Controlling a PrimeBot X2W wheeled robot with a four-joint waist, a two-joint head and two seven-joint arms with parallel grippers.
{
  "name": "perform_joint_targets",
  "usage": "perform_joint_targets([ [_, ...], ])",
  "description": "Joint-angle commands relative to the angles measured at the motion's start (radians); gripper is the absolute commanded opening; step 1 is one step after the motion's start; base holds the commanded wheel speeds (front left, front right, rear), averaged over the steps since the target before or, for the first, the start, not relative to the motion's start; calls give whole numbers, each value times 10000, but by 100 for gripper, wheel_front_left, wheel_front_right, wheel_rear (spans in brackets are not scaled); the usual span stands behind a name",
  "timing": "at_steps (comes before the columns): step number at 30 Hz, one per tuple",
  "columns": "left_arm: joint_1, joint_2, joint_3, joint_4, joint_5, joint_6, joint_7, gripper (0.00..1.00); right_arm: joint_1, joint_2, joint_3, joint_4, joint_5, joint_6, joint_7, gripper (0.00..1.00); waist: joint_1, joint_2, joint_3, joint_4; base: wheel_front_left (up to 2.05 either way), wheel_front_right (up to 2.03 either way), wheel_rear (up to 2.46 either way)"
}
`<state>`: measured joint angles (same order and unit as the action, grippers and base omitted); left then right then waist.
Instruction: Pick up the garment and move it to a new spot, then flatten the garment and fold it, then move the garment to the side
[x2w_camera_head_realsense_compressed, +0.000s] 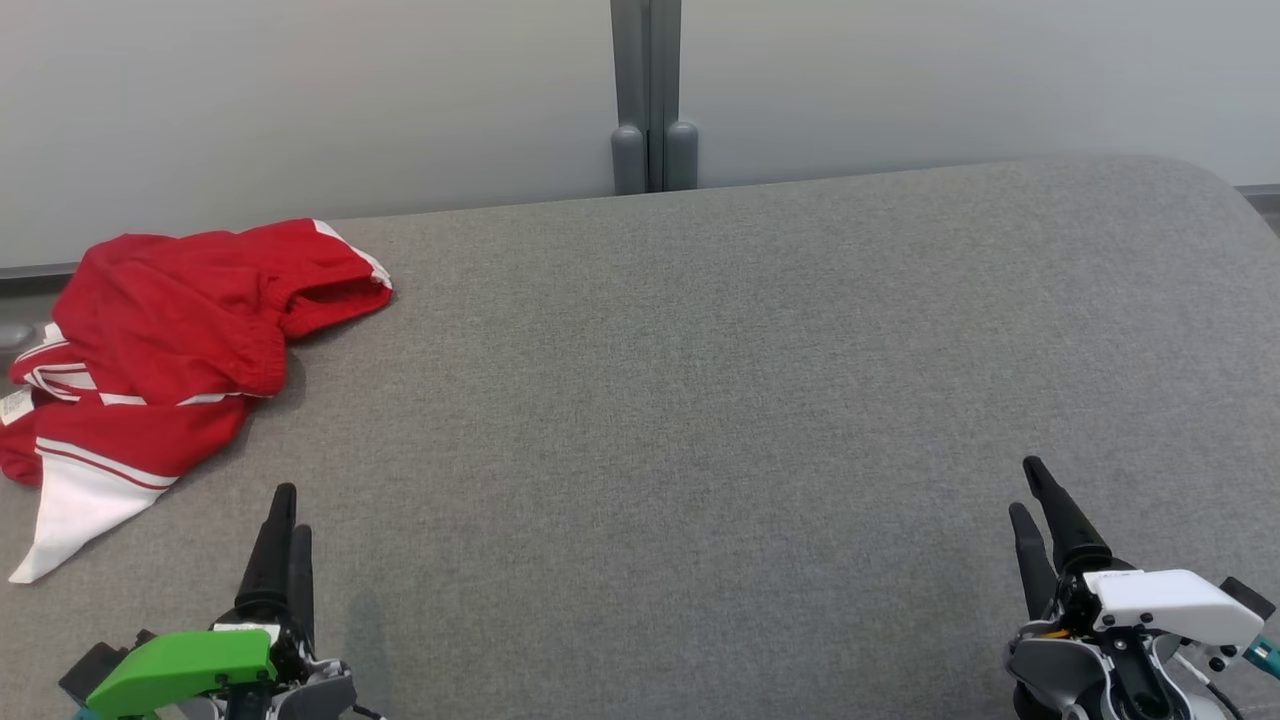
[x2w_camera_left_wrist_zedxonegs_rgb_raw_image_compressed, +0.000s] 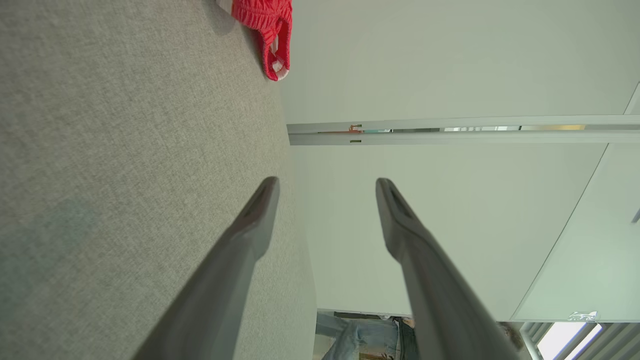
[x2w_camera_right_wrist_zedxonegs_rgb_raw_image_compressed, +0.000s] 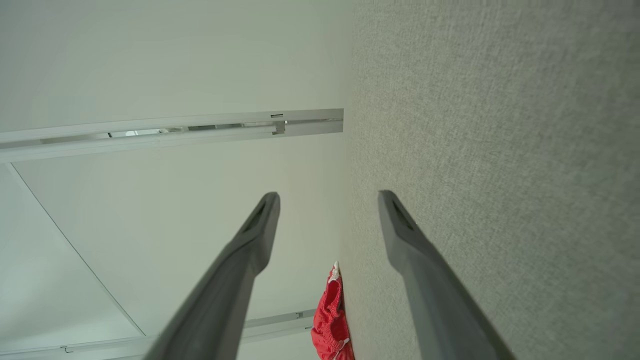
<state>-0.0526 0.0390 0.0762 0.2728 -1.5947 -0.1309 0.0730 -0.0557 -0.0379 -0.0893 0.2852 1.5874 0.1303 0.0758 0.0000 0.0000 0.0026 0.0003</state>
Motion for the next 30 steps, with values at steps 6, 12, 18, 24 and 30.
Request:
perform_joint_targets([
  [6, 2, 46, -149, -529, 811, 66, -347, 100, -47, -52, -42, -364, -872, 1, -369, 100, 0, 0, -19, 6, 0, 0, 0],
  [12, 35, 54, -310, -971, 1922, 299, -604, 100, -24, -60, -67, -854, -2250, 1, -629, 100, 0, 0, -28, 15, 0, 0, 0],
  [18, 101, 62, -654, -1299, 3445, 624, -852, 100, 119, -68, 148, -1359, -3863, 2, -873, 100, 0, 0, -33, 25, 0, 0, 0],
  [24, 179, 69, -1057, -1450, 4997, 985, -1076, 100, 284, -76, 377, -1569, -5224, 2, -1103, 100, 0, 0, -27, 48, 0, 0, 0],
  [30, 305, 77, -1306, -1550, 6212, 1241, -1294, 100, 408, -82, 546, -1611, -6423, 2, -1319, 100, 0, 0, -24, 79, 0, 0, 0],
])
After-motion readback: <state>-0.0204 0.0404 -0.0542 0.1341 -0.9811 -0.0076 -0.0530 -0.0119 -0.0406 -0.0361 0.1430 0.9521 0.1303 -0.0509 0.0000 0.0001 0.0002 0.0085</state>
